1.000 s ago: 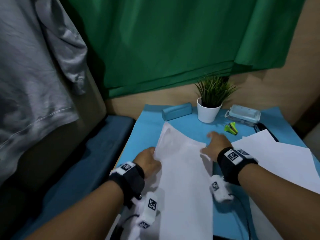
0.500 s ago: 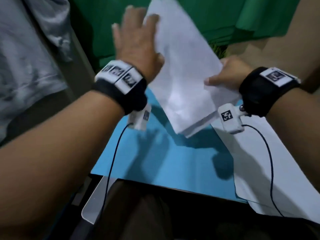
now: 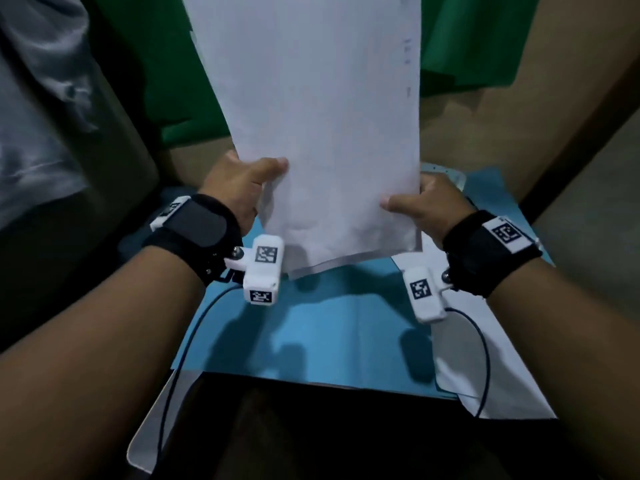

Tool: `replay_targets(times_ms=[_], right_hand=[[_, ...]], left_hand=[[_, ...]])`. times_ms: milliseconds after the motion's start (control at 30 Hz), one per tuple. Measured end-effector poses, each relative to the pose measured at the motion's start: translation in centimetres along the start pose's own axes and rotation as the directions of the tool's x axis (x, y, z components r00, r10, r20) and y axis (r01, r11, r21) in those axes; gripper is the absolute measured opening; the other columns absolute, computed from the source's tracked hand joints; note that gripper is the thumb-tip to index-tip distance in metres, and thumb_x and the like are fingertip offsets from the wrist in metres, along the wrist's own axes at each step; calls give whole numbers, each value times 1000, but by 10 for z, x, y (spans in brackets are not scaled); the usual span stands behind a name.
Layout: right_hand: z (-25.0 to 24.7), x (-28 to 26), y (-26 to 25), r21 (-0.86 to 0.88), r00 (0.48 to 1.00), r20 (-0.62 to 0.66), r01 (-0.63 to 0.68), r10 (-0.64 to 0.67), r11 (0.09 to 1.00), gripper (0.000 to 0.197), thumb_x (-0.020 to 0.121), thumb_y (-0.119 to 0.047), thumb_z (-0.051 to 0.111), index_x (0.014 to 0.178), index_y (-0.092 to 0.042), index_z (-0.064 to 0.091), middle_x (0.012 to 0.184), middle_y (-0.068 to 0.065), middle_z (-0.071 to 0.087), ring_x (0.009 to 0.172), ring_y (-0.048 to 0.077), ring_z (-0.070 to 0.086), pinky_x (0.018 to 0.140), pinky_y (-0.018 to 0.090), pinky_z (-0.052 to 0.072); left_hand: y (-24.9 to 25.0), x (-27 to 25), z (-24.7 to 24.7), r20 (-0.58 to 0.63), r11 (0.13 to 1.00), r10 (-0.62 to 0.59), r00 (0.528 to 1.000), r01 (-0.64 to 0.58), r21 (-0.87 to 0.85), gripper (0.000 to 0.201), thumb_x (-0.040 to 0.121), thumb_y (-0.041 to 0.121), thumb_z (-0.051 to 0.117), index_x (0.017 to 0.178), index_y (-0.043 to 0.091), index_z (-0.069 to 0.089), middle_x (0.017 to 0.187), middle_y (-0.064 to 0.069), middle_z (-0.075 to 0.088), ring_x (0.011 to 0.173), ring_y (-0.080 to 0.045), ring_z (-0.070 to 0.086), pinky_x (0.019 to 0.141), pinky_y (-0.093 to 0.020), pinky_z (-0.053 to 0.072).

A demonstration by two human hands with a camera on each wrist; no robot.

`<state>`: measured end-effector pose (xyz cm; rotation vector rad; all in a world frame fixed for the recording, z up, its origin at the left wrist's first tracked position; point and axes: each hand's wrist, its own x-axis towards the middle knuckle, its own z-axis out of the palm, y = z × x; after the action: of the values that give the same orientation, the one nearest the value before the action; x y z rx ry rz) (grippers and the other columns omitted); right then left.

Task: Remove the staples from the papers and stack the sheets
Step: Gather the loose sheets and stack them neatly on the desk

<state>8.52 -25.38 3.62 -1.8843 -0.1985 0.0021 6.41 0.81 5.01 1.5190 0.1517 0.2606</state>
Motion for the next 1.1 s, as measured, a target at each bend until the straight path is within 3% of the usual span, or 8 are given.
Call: replay_targets(times_ms=[67, 133, 267, 433, 633, 867, 967, 1100], right_hand=[[-1, -1, 4, -135, 999, 29, 19, -16, 991, 22, 79, 0, 73, 97, -12, 72, 96, 2, 72, 74, 3, 66, 73, 17, 56], [2, -2, 5, -107, 998, -27, 47, -50, 993, 23, 80, 2, 71, 99, -10, 73, 95, 1, 72, 78, 8, 68, 74, 18, 56], [9, -14, 16, 191, 996, -86, 47, -32, 981, 22, 76, 5, 74, 91, -12, 74, 96, 5, 75, 89, 21, 72, 83, 33, 57], [16, -33, 37, 219, 994, -16, -101, 107, 971, 26, 72, 7, 77, 89, -13, 73, 88, -1, 76, 79, 14, 71, 75, 30, 55], [24, -27, 41, 263, 985, -135, -66, 104, 963, 21, 72, 7, 77, 88, -6, 74, 92, 8, 76, 82, 20, 71, 77, 30, 57], [34, -32, 71, 128, 968, -66, -231, 241, 964, 19, 71, 3, 77, 84, -10, 73, 85, 6, 74, 75, 19, 68, 70, 28, 54], [33, -38, 77, -15, 956, -1, -292, 292, 956, 18, 75, -2, 78, 88, -10, 71, 89, 5, 73, 79, 19, 68, 71, 25, 53], [21, -43, 60, 397, 952, -11, -278, 307, 875, 8, 83, -1, 69, 90, -6, 70, 88, 12, 73, 79, 29, 67, 73, 36, 57]], left_hand=[[-7, -7, 4, -12, 984, 82, 997, -79, 158, 8, 84, 11, 76, 90, 8, 71, 77, 3, 73, 64, -7, 64, 66, -19, 53], [-8, -15, 9, -36, 976, 153, 988, -145, 162, 9, 86, 10, 74, 84, 7, 66, 64, 5, 65, 54, -8, 57, 55, -21, 46], [-10, -20, 6, -46, 973, 228, 973, -226, 37, 17, 84, -2, 73, 100, 3, 68, 84, -4, 71, 71, -11, 64, 68, -24, 53], [-60, -40, 2, 76, 999, 29, 997, -30, 14, 36, 65, 8, 82, 99, 15, 72, 95, 3, 78, 86, -13, 72, 85, -33, 57], [-56, -27, 7, 103, 999, 43, 994, -45, 18, 29, 63, 14, 80, 90, 16, 73, 82, 11, 78, 77, -8, 71, 72, -21, 58], [-84, -33, 4, 104, 990, -70, 992, 57, 127, 26, 74, 5, 83, 98, 12, 73, 97, -1, 78, 92, -23, 73, 83, -29, 59], [-81, -33, -2, 87, 990, -103, 991, 94, 101, 21, 82, 7, 78, 101, 2, 73, 90, 2, 78, 86, -19, 75, 74, -21, 57], [-73, -29, -14, -7, 930, -285, 958, 275, -244, 41, 72, 26, 83, 96, -6, 75, 95, -17, 76, 93, -35, 73, 84, -46, 60]])
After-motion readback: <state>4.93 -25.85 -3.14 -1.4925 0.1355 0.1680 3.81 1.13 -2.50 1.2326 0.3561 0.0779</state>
